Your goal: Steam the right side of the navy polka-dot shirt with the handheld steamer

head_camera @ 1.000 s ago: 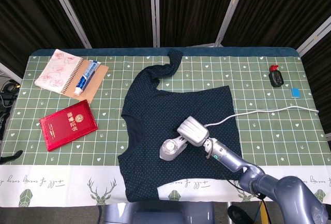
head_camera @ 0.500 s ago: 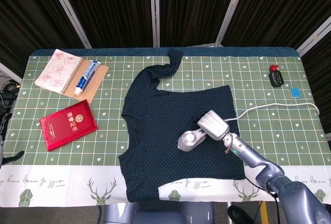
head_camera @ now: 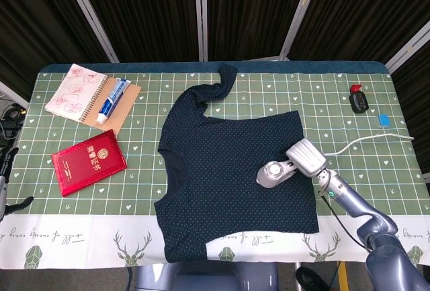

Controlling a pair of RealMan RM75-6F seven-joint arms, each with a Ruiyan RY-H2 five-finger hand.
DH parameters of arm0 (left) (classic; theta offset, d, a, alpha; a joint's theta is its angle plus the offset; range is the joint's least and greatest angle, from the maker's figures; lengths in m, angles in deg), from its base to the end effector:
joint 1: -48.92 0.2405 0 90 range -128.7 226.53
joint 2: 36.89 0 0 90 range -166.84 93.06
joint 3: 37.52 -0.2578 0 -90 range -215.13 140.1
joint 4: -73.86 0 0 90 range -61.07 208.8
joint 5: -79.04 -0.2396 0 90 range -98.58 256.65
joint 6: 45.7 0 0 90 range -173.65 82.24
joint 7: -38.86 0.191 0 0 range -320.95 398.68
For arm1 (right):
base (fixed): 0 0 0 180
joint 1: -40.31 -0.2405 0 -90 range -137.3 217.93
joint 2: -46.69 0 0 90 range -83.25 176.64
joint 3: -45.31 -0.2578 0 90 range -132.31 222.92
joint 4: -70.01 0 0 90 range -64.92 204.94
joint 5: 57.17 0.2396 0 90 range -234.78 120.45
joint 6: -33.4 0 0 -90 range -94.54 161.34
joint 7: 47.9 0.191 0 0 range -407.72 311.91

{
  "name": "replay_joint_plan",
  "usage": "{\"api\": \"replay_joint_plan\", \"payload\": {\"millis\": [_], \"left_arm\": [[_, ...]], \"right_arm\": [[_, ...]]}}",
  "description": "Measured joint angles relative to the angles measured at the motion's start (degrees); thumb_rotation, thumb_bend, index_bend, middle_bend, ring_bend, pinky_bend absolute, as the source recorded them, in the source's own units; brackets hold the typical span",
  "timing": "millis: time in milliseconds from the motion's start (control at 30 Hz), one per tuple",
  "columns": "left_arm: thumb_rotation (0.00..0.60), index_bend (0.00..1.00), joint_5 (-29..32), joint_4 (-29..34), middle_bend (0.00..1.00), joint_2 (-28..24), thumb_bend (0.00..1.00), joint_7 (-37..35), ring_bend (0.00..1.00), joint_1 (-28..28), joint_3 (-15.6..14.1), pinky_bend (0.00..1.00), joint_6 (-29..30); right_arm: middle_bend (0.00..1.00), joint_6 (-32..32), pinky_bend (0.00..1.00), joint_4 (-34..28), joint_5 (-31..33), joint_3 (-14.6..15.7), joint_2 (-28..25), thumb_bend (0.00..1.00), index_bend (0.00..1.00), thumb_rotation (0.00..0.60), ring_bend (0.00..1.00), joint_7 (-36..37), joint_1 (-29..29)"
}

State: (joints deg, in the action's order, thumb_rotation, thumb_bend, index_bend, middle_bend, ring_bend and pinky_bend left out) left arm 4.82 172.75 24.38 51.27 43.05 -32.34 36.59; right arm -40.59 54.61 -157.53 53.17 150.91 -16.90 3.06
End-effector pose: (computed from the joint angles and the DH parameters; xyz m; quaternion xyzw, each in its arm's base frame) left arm -0.3331 0.2411 0.1478 -0.5711 -0.3913 -0.3091 0.6520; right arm -0.2843 -0.4222 -0.0189 0.8162 -0.1967 0.3708 0.3970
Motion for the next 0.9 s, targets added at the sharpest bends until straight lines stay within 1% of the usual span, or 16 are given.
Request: {"api": "replay_joint_plan", "payload": {"millis": [267,467,700,900], "left_arm": [[0.600,0.00,-0.3,0.1,0.00,0.0,0.00,0.2,0.00,0.2,0.0,0.00,0.6],[0.600,0.00,-0.5,0.3,0.00,0.0,0.00,0.1,0.00,0.2,-0.1,0.00,0.8],[0.600,0.00,-0.7,0.3,0.00,-0.2,0.00,-0.3,0.00,0.3,-0.1,0.00,0.9],[0.600,0.00,-1.0,0.4,0.00,-0.4,0.00,-0.6,0.00,0.4,-0.1,0.00,1.0]], "right_arm": [[0.79,-2.9,1.00,-1.8,-1.3,1.0,1.2,0.59,0.85,0.600,0.77,1.1,-0.6],[0.79,-5.5,1.00,-4.5,-3.1,2.2,1.3,0.59,0.85,0.600,0.77,0.0,-1.0],[0.79,-9.1,1.00,-8.9,-6.3,4.5,1.1,0.59,0.85,0.600,0.77,-3.9,-1.5],[0.79,-12.8,1.00,-15.3,-9.8,6.5,0.0,0.59,0.85,0.600,0.77,-9.7,-2.1]]}}
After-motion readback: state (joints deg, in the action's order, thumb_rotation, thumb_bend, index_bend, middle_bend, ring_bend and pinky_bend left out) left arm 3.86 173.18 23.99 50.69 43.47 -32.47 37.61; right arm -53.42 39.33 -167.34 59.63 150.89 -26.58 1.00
